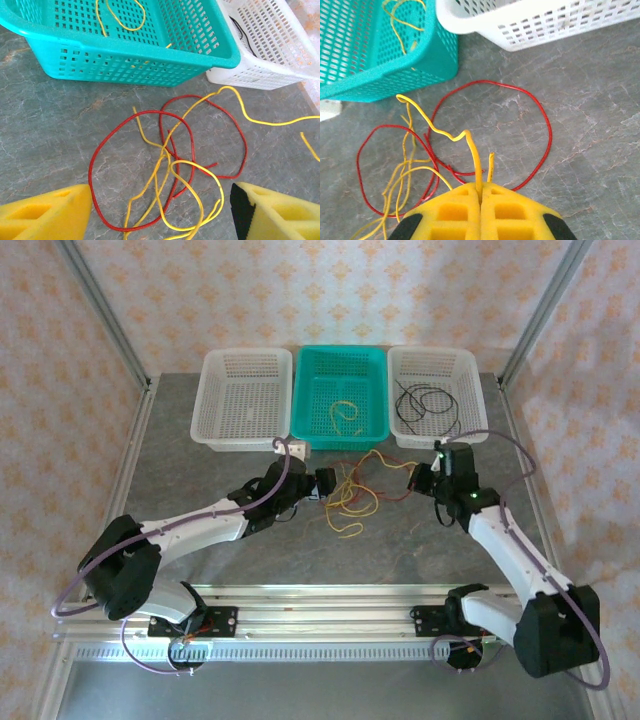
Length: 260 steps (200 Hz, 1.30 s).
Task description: Untangle the cables
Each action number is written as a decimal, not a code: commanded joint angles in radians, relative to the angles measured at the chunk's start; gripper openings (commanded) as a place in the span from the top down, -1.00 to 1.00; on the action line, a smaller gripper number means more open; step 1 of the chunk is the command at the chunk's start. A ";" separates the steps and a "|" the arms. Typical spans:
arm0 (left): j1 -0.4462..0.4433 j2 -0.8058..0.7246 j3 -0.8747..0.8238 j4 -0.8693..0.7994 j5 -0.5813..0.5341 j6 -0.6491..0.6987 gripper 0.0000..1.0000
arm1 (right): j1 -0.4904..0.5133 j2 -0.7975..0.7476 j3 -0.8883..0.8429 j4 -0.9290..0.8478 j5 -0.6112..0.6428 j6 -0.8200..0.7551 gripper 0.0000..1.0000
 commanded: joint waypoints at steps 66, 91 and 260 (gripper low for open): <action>0.036 0.045 0.006 0.042 0.068 0.053 -0.66 | -0.005 -0.194 -0.029 0.095 -0.041 0.017 1.00; 0.067 0.070 0.039 0.033 0.141 0.104 -0.98 | -0.005 -0.227 -0.023 0.094 -0.035 0.016 1.00; 0.087 0.330 0.121 0.266 0.513 0.096 -0.91 | -0.006 -0.307 -0.069 0.192 -0.047 0.192 1.00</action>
